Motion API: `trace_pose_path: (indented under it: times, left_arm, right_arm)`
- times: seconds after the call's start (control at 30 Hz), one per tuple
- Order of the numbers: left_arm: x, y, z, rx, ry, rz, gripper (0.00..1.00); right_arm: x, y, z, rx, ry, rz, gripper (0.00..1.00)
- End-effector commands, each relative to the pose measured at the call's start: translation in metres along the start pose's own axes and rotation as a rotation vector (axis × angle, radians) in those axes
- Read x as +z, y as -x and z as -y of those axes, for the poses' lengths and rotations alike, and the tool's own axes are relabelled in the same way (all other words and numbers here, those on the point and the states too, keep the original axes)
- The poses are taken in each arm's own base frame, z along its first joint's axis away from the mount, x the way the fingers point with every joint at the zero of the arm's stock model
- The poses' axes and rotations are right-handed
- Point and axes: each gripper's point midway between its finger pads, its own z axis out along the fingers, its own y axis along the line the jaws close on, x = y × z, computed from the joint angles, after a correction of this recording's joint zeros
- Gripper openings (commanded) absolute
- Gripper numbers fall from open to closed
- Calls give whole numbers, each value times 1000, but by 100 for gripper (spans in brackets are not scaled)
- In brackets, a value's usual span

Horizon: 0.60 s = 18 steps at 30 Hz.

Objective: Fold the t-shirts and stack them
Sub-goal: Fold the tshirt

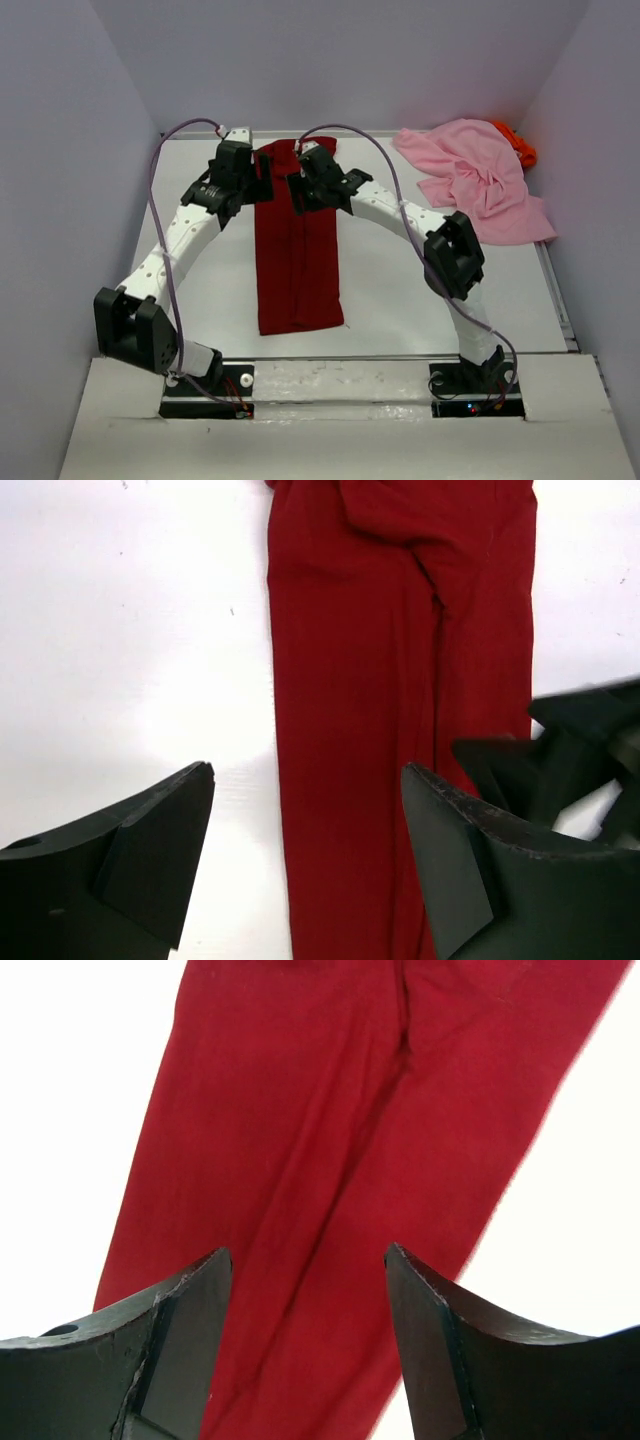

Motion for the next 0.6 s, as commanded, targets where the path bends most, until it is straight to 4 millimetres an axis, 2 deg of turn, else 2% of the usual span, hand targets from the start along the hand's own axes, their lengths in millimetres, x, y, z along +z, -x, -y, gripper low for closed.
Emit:
trace_pose_path:
  times: [0.0,0.03,0.07,0.1,0.13,0.17,0.23,0.27,0.33,0.5,0.57]
  left_arm:
    - [-24,3,-8,-31,-5,59,85]
    - [-29,5,-8,-38,-8,67,85]
    - [-33,5,-9,-47,-12,74,85]
    - [-45,10,-7,-57,-37,99,86]
    - [-48,7,-8,-65,-43,105,86]
    - [-52,7,-7,-69,-54,114,85]
    - [-62,6,-8,-79,-68,130,86]
    - [-64,5,-10,-80,-67,130,86]
    - [-69,2,-13,-78,-64,133,86]
    - [-73,-3,-14,-77,-73,131,86]
    - [-75,-3,-12,-78,-82,133,86]
  right_arm:
    - [39,-26,-3,5,19,-88,68]
    - [55,-42,-6,7,40,-127,68]
    - [61,-46,-8,11,47,-139,68]
    - [66,-41,-12,22,58,-130,68]
    - [76,-51,-13,26,63,-152,68]
    - [75,-45,-16,33,71,-141,68]
    - [90,-54,-17,41,71,-162,68]
    - [89,-48,-18,44,76,-149,68]
    - [94,-52,-23,51,100,-167,67]
    - [105,-80,-13,51,63,-225,68]
    - [108,-91,2,62,14,-246,68]
